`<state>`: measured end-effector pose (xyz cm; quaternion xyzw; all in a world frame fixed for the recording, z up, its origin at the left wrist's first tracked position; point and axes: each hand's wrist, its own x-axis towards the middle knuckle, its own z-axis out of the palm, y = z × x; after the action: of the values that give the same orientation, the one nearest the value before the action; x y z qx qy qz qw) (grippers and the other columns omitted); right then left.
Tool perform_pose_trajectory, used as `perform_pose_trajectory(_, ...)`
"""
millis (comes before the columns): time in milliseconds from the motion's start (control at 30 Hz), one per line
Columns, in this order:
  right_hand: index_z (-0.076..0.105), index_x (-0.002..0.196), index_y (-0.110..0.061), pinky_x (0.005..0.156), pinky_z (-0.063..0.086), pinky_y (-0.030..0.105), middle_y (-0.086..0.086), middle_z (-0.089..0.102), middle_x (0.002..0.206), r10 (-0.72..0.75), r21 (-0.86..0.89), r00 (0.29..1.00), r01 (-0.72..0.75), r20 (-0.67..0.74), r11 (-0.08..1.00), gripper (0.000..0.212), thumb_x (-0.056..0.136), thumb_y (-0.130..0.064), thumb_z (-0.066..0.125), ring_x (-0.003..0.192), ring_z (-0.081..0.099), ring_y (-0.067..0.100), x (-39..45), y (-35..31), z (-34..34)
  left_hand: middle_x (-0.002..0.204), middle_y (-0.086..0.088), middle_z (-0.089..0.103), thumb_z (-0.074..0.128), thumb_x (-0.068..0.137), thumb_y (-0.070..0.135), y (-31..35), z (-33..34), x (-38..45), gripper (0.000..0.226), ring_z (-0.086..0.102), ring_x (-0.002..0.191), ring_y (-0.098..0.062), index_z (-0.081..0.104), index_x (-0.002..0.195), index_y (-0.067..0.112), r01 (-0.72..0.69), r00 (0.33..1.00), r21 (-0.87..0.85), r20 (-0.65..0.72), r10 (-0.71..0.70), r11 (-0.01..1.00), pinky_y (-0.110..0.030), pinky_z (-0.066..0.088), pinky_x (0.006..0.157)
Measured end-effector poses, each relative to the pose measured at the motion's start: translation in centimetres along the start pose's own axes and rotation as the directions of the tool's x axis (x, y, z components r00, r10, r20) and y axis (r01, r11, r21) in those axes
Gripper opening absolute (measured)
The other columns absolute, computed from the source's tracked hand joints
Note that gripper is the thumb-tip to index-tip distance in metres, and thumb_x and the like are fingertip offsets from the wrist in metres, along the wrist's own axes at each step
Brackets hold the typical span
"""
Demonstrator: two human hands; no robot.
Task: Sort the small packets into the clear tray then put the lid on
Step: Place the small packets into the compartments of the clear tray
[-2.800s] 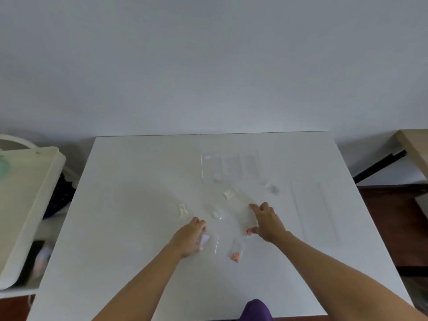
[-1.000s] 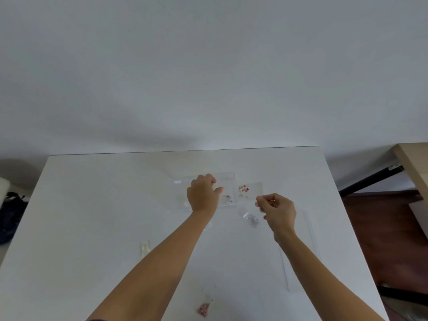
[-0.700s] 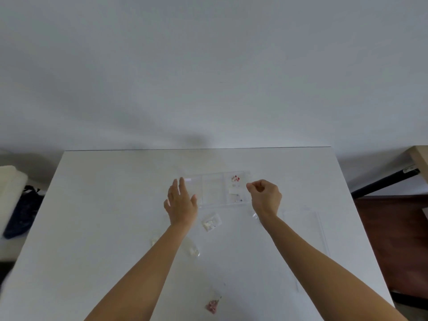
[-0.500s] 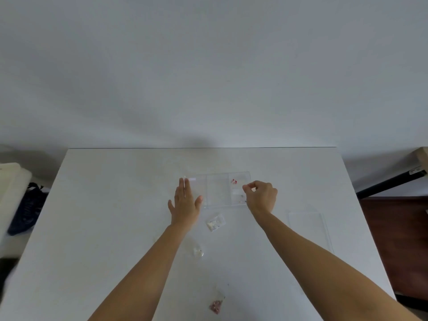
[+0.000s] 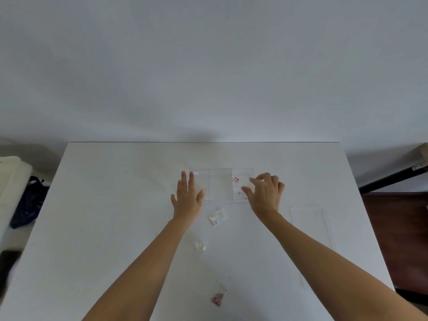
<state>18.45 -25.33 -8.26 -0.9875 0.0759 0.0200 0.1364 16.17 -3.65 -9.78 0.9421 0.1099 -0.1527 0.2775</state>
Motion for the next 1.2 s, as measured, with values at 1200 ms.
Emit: perform_pose_trajectory(1200, 0.064, 0.073, 0.006, 0.066, 0.053, 0.034, 0.012, 0.071, 0.078, 0.125, 0.422, 0.946, -0.249, 0.3, 0.872, 0.016, 0.087, 0.001, 0.059, 0.077, 0.066, 0.036, -5.8, 6.7, -0.1, 0.088, -0.014, 0.07, 0.056, 0.086, -0.002, 2.1, 2.7, -6.6, 0.014, 0.065, 0.084, -0.029, 0.068, 0.086, 0.005, -0.195, 0.976, -0.227, -0.146, 0.164, 0.954, -0.032, 0.05, 0.076)
